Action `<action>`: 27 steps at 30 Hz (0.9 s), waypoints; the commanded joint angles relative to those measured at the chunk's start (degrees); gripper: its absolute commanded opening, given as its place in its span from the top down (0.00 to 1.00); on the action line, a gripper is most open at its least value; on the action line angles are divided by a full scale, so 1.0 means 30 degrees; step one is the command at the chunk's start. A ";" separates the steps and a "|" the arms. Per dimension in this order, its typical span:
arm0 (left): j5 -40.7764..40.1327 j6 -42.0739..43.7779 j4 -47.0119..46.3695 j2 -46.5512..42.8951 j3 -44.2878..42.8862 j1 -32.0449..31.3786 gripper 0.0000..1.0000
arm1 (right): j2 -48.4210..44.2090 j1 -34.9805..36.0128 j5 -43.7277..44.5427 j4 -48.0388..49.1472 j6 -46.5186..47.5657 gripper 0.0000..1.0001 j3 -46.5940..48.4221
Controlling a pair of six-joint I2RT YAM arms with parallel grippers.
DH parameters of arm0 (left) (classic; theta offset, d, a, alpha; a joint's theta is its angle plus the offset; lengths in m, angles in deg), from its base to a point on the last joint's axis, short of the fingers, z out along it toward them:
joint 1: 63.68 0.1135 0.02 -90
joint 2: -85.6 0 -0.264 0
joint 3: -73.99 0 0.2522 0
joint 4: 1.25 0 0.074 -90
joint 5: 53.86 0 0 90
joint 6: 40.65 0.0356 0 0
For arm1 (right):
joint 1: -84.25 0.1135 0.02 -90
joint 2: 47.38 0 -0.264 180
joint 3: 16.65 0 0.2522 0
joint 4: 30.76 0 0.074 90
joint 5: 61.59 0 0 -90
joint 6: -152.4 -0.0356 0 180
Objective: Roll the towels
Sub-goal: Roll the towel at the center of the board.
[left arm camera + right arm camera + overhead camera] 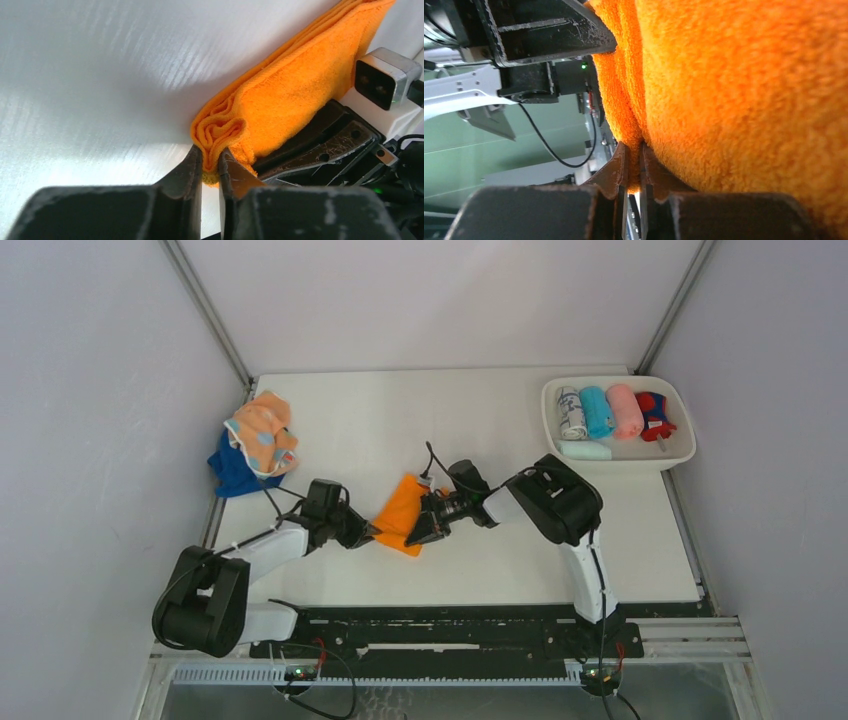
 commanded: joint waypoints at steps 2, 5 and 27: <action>-0.1948 0.1571 0.3339 -0.0491 -0.1857 0.0028 0.97 | -0.2310 0.0450 0.2535 -0.4589 0.5049 0.90 -0.0261; -0.2204 0.2192 0.5226 -0.0718 -0.2629 0.0027 1.00 | -0.4244 0.1155 0.4386 -0.7422 0.7793 0.80 0.0263; -0.1580 0.4266 0.9932 0.1965 -0.5844 0.0224 1.00 | -0.8324 1.1110 2.4273 -0.9395 2.0337 0.45 0.1106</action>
